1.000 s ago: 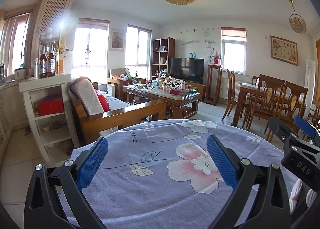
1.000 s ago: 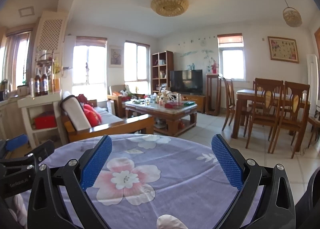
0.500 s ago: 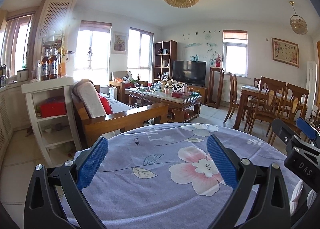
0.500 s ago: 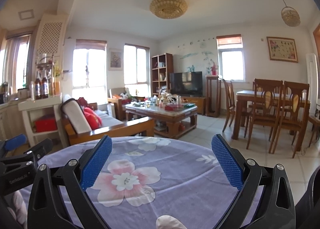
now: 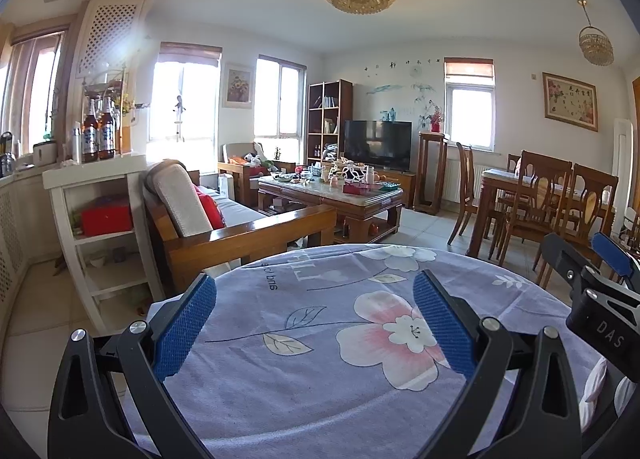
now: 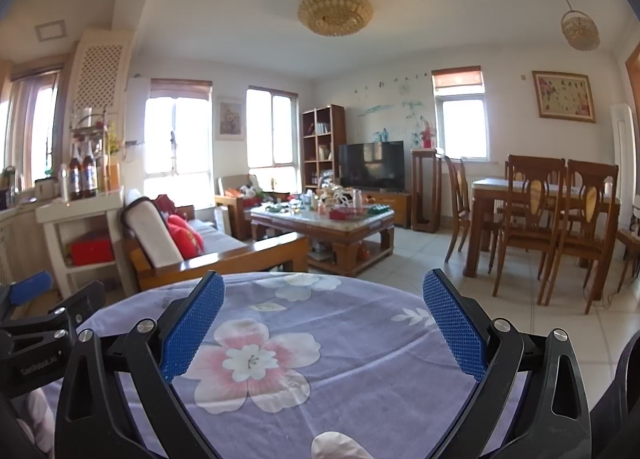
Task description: Collect trash
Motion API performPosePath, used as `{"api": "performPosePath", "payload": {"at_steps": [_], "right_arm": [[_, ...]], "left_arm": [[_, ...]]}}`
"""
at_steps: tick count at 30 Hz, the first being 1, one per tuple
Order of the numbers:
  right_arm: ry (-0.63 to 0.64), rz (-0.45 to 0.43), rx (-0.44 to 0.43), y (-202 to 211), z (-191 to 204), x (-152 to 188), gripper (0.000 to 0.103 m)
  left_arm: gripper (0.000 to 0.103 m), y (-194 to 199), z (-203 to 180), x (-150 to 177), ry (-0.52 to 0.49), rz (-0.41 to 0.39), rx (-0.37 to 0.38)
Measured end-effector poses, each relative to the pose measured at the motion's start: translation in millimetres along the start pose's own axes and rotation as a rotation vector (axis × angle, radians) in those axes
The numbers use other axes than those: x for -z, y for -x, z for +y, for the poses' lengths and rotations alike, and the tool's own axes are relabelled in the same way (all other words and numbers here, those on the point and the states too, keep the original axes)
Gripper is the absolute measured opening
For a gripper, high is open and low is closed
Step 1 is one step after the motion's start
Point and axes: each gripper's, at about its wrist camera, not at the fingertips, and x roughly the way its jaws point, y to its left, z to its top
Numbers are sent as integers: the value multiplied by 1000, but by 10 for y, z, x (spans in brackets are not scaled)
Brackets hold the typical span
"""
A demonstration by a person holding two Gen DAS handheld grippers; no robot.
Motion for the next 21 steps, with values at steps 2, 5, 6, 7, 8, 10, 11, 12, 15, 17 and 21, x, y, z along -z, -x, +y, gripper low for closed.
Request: {"api": "performPosePath", "payload": {"at_steps": [2, 5, 6, 7, 8, 10, 11, 12, 15, 17, 21], "right_arm": [[-2, -1, 0, 0, 3, 4, 98], [-1, 3, 0, -1, 5, 6, 98], [-1, 1, 0, 1, 8, 5, 98], [-1, 0, 0, 1, 8, 6, 98], [-1, 1, 1, -2, 9, 6, 98], [-1, 1, 0, 0, 9, 7, 98], [-2, 1, 0, 0, 9, 6, 98], [-2, 1, 0, -1, 9, 6, 98], [-2, 1, 0, 0, 10, 7, 98], [-2, 1, 1, 0, 9, 7, 98], [-2, 2, 0, 0, 6, 8, 98]], "left_arm": [[98, 0, -1, -1, 0, 2, -1], [98, -4, 2, -3, 3, 5, 2], [98, -4, -3, -4, 3, 5, 2], [98, -4, -3, -3, 2, 5, 2], [98, -1, -4, -2, 2, 5, 3], [98, 5, -7, -1, 0, 3, 3], [98, 9, -8, 0, -1, 1, 3], [98, 5, -9, 0, -2, 1, 4], [98, 7, -8, 8, -2, 2, 4], [98, 2, -8, 4, -1, 1, 4], [98, 6, -19, 13, -2, -4, 5]]}}
